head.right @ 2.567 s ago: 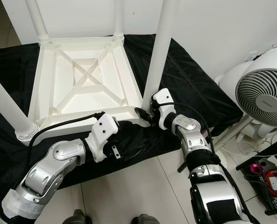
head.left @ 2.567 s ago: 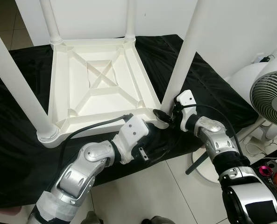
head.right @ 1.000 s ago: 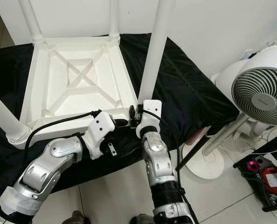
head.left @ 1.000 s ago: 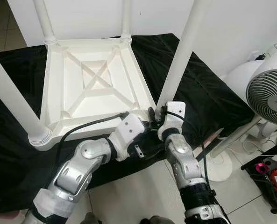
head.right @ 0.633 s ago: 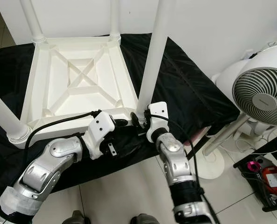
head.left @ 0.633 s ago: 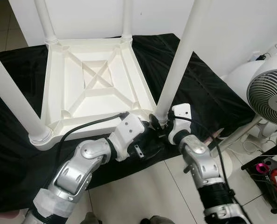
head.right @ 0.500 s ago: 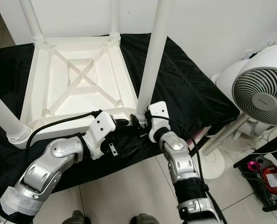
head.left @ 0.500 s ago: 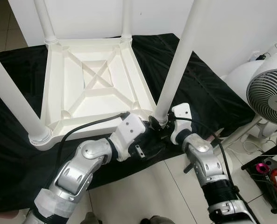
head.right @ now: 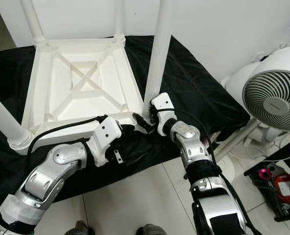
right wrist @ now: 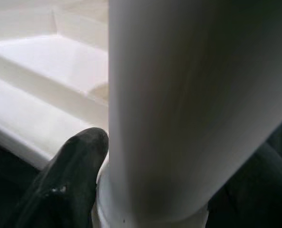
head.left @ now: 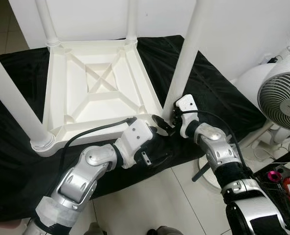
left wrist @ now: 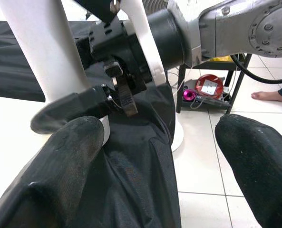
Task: Building children table
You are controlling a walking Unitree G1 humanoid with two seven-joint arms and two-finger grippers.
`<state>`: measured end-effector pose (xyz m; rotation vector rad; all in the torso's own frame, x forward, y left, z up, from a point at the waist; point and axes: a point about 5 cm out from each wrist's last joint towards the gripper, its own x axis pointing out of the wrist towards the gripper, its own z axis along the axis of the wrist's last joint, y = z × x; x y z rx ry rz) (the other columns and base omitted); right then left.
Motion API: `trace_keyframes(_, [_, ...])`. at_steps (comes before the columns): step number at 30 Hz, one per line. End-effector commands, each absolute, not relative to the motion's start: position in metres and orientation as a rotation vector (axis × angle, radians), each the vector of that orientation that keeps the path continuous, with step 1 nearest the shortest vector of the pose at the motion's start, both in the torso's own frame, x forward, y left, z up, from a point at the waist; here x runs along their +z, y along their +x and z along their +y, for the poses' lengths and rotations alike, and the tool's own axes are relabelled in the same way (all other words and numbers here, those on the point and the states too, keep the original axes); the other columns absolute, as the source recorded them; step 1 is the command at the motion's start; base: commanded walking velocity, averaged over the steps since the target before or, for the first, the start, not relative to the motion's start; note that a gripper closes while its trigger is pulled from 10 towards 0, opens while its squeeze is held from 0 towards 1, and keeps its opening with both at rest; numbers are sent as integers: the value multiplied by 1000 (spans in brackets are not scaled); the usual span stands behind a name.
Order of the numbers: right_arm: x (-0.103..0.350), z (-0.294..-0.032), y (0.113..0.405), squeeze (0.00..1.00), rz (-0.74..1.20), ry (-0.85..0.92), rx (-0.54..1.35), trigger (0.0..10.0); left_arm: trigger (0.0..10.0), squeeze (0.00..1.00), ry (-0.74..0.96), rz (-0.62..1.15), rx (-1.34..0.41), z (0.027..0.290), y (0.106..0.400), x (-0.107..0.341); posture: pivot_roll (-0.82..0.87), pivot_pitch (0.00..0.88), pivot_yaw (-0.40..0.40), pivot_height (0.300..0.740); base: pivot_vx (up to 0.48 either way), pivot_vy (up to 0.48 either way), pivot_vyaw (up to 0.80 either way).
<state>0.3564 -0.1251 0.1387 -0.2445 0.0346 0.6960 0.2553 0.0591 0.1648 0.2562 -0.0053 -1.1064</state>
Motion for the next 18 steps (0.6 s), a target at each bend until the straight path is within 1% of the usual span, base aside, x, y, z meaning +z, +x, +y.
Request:
trace_keyframes(1, [131,-123,355,0,72,-261,734,0,10000,0,258,-4,-1082,61,255,163,-35,45,-69,740,0,0,0])
trace_keyframes(10, [128,-124,354,0,70,-245,765,0,10000,0,257,-4,-1083,61,255,163,-41,44,-63,740,0,0,0])
trace_keyframes(18, [129,-124,357,0,45,-229,703,0,10000,0,261,-3,-1091,61,255,163,-44,44,-56,740,0,0,0])
